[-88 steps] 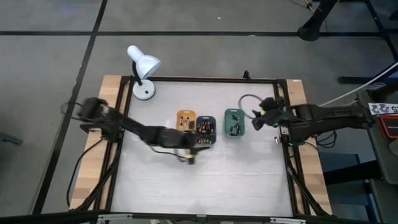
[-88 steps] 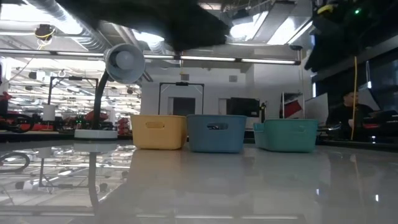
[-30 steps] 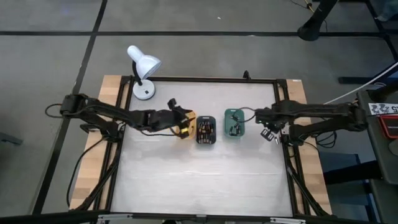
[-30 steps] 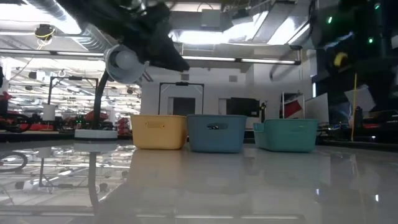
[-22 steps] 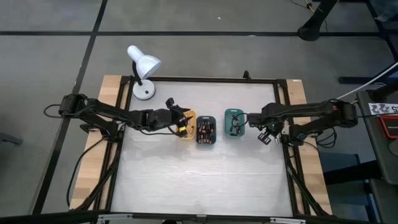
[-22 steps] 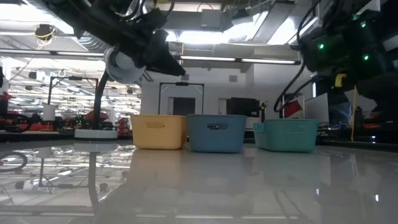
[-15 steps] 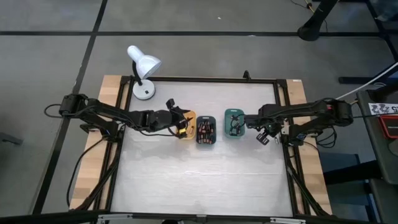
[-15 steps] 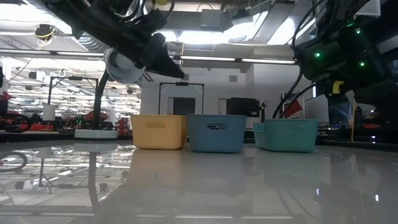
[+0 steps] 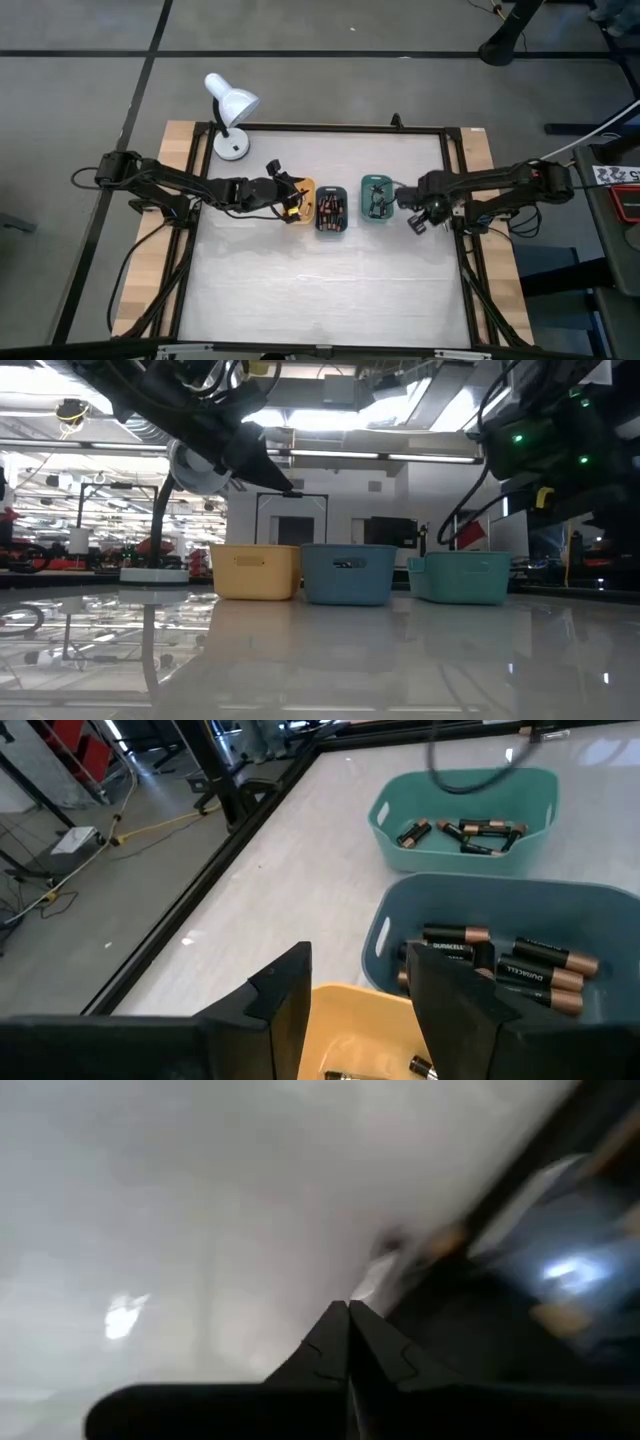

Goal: Sort batteries
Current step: Adjust the batteries

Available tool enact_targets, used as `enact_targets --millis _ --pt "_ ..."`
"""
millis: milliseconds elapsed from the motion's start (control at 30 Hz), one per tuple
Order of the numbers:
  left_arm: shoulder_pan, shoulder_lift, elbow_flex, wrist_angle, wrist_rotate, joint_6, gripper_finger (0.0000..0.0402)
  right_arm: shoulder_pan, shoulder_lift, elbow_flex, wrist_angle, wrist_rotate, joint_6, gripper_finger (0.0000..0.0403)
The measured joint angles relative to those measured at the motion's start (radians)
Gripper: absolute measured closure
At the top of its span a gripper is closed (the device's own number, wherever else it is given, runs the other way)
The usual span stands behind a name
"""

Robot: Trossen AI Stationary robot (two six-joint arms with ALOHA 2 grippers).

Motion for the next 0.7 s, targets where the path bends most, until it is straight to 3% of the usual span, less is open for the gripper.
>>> enact_targets --millis 100,433,600,700 --pt "0.000 0.000 0.000 0.004 0.000 -0.001 0.0245 0.091 0.000 -0.006 0.013 -0.028 0.112 0.0402" --pt "0.003 0.000 0.000 0.005 0.000 0.003 0.0245 0.345 0.008 -0.013 0.046 0.196 0.755 0.0403" --pt "0.002 0.000 0.000 -0.005 0.007 0.005 0.0245 0.442 0.061 -0.013 0.046 0.303 0.918 0.0403" --pt "0.002 0.000 0.000 -0.006 0.040 0.007 0.0245 0.451 0.133 -0.014 0.055 0.311 0.954 0.0403"
